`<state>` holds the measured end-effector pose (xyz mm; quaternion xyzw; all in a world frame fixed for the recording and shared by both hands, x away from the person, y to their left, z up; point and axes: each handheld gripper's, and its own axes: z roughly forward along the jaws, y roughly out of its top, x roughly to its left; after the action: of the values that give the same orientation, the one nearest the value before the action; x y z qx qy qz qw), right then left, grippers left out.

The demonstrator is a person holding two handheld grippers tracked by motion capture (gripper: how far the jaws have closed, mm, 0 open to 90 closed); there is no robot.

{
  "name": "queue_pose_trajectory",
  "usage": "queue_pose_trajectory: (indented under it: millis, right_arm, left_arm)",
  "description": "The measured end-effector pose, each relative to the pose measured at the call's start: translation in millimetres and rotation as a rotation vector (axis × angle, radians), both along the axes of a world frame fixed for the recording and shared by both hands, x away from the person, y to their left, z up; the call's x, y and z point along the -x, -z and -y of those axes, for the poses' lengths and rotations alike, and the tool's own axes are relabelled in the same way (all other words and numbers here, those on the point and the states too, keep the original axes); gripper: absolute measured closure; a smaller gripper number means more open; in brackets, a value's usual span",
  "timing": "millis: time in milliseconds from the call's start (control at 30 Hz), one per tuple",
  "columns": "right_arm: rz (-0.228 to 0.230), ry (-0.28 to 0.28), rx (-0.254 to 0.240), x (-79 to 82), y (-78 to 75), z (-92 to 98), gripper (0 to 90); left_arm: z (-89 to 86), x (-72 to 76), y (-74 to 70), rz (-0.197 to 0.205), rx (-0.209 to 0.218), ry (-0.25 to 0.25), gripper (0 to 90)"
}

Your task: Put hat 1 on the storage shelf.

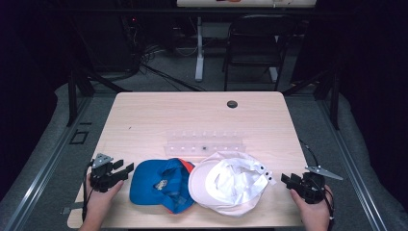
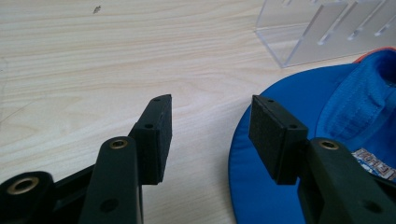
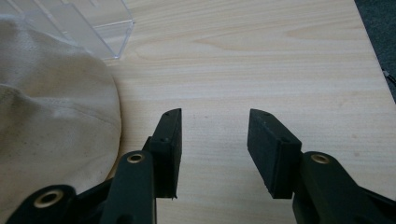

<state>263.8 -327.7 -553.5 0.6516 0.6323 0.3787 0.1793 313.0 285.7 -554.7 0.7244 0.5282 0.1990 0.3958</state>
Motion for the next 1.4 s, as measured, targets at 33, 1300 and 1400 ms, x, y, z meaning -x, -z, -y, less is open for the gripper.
queue_pose_trajectory:
  millis: [33, 1300, 1400]
  right_arm:
    - [0.000, 0.000, 0.000, 0.0, 0.0, 0.0, 55.4]
    - [-0.072, -0.103, -0.035, 1.9, -60.8, -24.9, 54.6]
    - [-0.089, -0.107, -0.018, -2.7, -71.4, -27.6, 54.8]
  left_arm:
    - [0.0, 0.0, 0.0, 0.000, 0.000, 0.000, 50.1]
    - [13.4, -0.7, -5.4, 0.022, -0.040, 0.051, 49.9]
    - [13.8, -0.2, -5.6, 0.025, -0.038, 0.050, 50.0]
